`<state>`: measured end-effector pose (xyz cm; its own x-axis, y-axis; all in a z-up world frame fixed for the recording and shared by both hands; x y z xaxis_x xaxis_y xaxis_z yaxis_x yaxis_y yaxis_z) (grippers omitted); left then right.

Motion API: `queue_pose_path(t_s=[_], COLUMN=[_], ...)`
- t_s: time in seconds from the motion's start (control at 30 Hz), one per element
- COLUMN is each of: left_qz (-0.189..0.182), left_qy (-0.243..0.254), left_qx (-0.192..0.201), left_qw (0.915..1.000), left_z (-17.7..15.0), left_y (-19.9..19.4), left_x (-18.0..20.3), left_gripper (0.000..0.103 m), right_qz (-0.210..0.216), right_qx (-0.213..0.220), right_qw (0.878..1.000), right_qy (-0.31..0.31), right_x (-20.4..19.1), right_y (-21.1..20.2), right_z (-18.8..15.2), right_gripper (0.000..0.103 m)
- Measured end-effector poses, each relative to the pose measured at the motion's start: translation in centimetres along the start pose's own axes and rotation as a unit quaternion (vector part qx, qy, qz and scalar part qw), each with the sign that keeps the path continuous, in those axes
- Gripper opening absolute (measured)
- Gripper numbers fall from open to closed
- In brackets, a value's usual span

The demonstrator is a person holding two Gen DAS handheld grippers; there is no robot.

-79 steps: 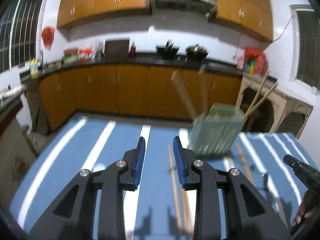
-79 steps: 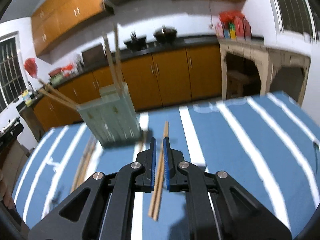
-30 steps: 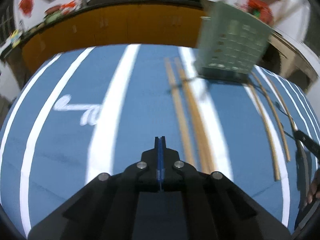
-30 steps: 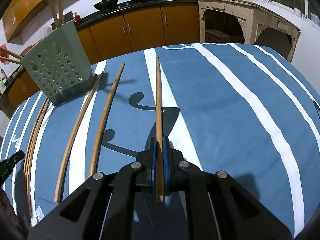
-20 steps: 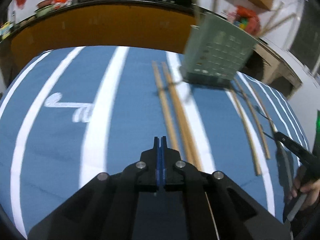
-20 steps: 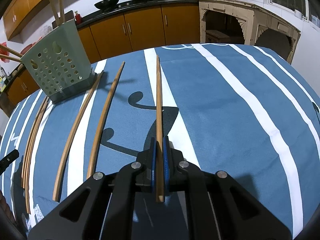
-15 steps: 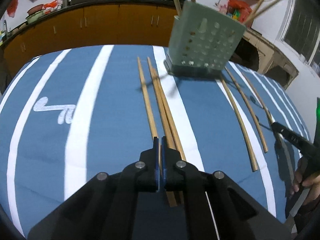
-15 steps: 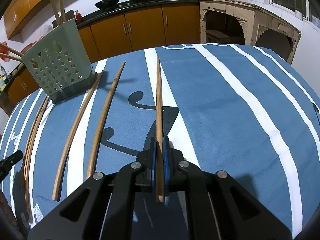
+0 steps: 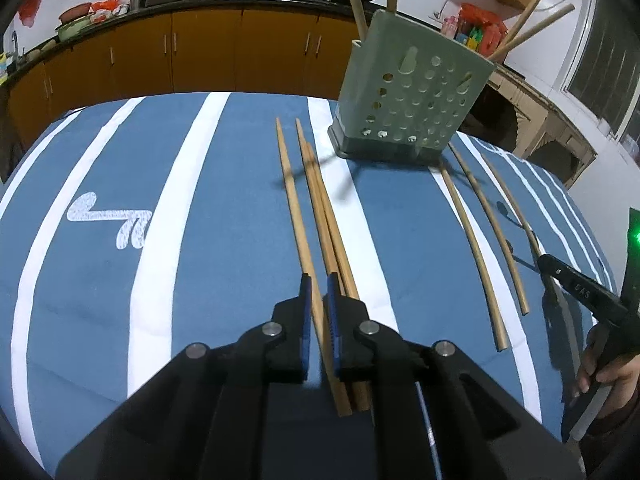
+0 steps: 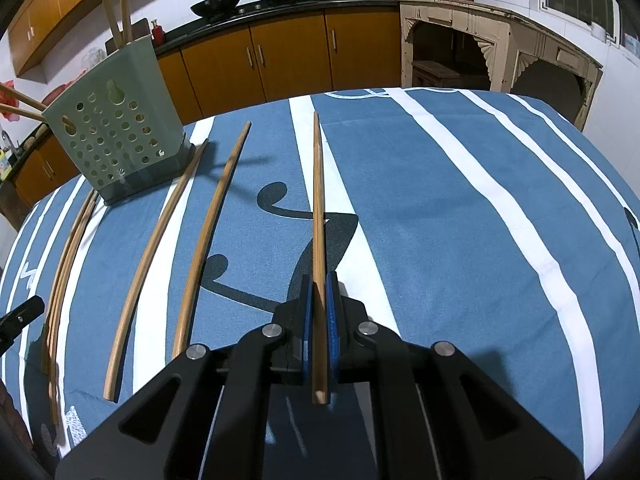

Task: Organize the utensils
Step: 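Grasp a chopstick with the left tool while the right tool holds its chopstick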

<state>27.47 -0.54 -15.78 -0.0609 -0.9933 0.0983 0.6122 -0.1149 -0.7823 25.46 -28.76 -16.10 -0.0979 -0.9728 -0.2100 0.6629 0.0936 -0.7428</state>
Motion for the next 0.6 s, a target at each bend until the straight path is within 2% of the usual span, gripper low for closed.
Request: queue_pose_path(t_s=[0.23, 0.4, 0.6], left_qz=[0.033, 0.056, 0.050], left_qy=[0.026, -0.004, -0.004], left_qx=[-0.010, -0.011, -0.014], left_qw=[0.9990, 0.9984, 0.9986], left_z=[-0.4, -0.3, -1.4], left_y=[1.0, 0.8, -0.2], left_x=[0.5, -2.2, -3.3], left_gripper=[0.010, 0.009, 0.009], right_qz=[0.001, 0.006, 0.007], right_qx=[0.000, 0.001, -0.001], right_qw=[1.000, 1.000, 1.000], right_qy=[0.001, 0.005, 0.003], right_x=[0.0, 0.0, 0.0], right_y=[0.0, 0.0, -0.4], right_z=[0.0, -0.1, -0.5], right_gripper=[0.008, 0.008, 0.008])
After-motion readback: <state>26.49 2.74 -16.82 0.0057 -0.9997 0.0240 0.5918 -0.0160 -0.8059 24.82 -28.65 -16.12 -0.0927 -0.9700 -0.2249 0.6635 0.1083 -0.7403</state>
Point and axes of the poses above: each gripper's, at about its wrist camera, not at the fingertips, and y roughly the way its jaws point, x to its right, z to its top, the point moved 10 cm from there along y, roughly the way its jaws point, and after that the axes turned 6 degrees about z, right-handed, at the moved point
